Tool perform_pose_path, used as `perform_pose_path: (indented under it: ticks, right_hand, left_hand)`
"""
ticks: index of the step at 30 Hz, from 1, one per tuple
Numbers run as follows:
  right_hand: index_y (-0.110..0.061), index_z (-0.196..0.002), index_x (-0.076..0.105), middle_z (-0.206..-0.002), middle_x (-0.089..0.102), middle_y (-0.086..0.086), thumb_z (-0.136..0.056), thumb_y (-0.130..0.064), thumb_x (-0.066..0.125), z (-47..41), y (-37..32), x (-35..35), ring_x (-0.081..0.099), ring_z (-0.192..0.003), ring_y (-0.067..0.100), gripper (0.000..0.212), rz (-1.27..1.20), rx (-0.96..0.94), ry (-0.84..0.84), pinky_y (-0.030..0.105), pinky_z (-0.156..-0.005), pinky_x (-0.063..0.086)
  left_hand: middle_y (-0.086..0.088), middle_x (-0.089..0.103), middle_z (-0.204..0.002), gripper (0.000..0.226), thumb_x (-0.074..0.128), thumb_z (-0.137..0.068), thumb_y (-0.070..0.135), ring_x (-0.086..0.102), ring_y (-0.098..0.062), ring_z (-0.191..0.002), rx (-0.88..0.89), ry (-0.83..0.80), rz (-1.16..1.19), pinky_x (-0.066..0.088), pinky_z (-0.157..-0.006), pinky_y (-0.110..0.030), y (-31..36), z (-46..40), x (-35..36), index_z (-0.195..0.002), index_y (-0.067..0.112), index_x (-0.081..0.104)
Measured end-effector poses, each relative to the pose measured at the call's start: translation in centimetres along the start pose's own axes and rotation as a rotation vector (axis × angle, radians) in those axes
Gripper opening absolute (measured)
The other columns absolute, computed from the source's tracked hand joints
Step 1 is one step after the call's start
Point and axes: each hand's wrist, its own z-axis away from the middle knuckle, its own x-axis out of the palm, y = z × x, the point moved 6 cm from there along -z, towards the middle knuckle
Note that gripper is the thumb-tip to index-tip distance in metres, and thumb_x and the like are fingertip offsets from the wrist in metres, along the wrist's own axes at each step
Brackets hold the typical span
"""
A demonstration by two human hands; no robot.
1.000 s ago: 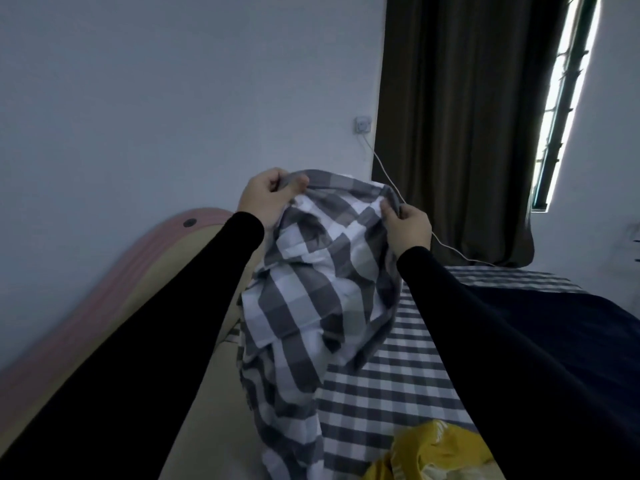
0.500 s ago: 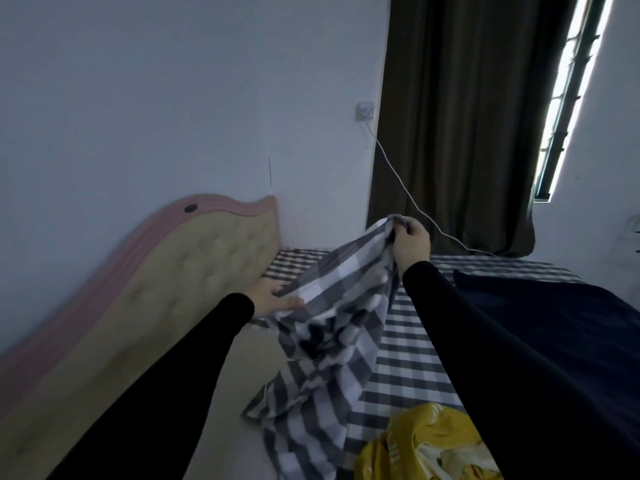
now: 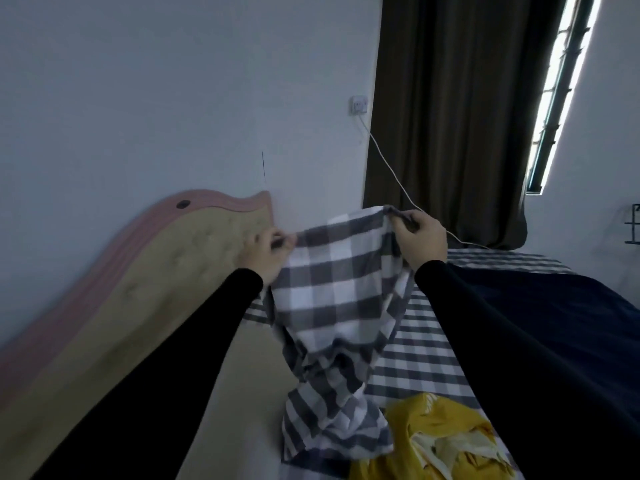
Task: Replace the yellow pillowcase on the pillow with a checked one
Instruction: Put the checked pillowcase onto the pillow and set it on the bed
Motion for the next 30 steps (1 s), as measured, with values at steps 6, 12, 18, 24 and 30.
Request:
perform_pose_path:
  ticks: [6, 12, 18, 24, 30]
  right_hand:
    - [-0.008, -0.080, 0.073, -0.069, 0.064, -0.001, -0.083, -0.018, 0.072, 2.9, -2.0, 6.0, 0.056, -0.070, 0.007, 0.010, -0.196, -0.095, -0.524, 0.028, -0.069, 0.047]
    - [-0.018, -0.080, 0.069, -0.078, 0.069, -0.003, -0.074, -0.042, 0.078, 7.9, 4.4, 6.9, 0.065, -0.075, 0.012, 0.027, 0.146, 0.091, -0.867, 0.031, -0.075, 0.050]
    - [-0.008, -0.084, 0.062, -0.078, 0.066, 0.008, -0.086, -0.050, 0.060, 9.6, 10.5, 6.5, 0.063, -0.077, 0.024, 0.042, 0.276, 0.337, -0.656, 0.036, -0.070, 0.049]
    - [-0.015, -0.086, 0.052, -0.073, 0.054, -0.002, -0.094, -0.027, 0.052, 7.4, 9.5, 3.7, 0.054, -0.077, 0.023, 0.014, -0.017, 0.451, -0.136, 0.029, -0.059, 0.037]
    - [-0.019, -0.092, 0.064, -0.084, 0.061, 0.002, -0.091, -0.033, 0.054, 6.4, 8.9, 2.8, 0.054, -0.079, 0.023, 0.017, 0.450, 0.325, -0.265, 0.030, -0.070, 0.043]
  left_hand:
    - [0.005, 0.065, -0.087, 0.024, 0.059, -0.091, 0.024, 0.061, 0.005, -0.073, 0.161, -0.283, 0.438, 0.046, -0.070, -0.012, 5.3, 4.0, 6.9, -0.110, 0.009, 0.058]
    - [0.013, 0.059, -0.053, 0.034, 0.063, -0.090, 0.028, 0.054, -0.010, -0.056, 0.060, -0.065, 0.566, 0.044, -0.065, -0.030, 4.3, 3.5, 4.2, -0.056, 0.024, 0.066]
    - [-0.002, 0.060, -0.072, 0.034, 0.062, -0.088, 0.046, 0.057, -0.017, -0.071, -0.012, 0.212, 0.452, 0.045, -0.068, -0.031, 1.0, 3.3, -0.6, -0.068, 0.018, 0.060]
    - [-0.007, 0.050, -0.064, 0.048, 0.053, -0.092, 0.048, 0.052, -0.028, -0.072, -0.193, 0.342, 0.280, 0.038, -0.066, -0.034, -3.6, 5.3, -1.0, -0.062, 0.010, 0.048]
    - [-0.005, 0.037, -0.055, 0.057, 0.049, -0.095, 0.047, 0.044, -0.029, -0.070, -0.214, 0.442, 0.123, 0.037, -0.068, -0.037, -2.7, 5.1, -3.1, -0.054, 0.011, 0.032]
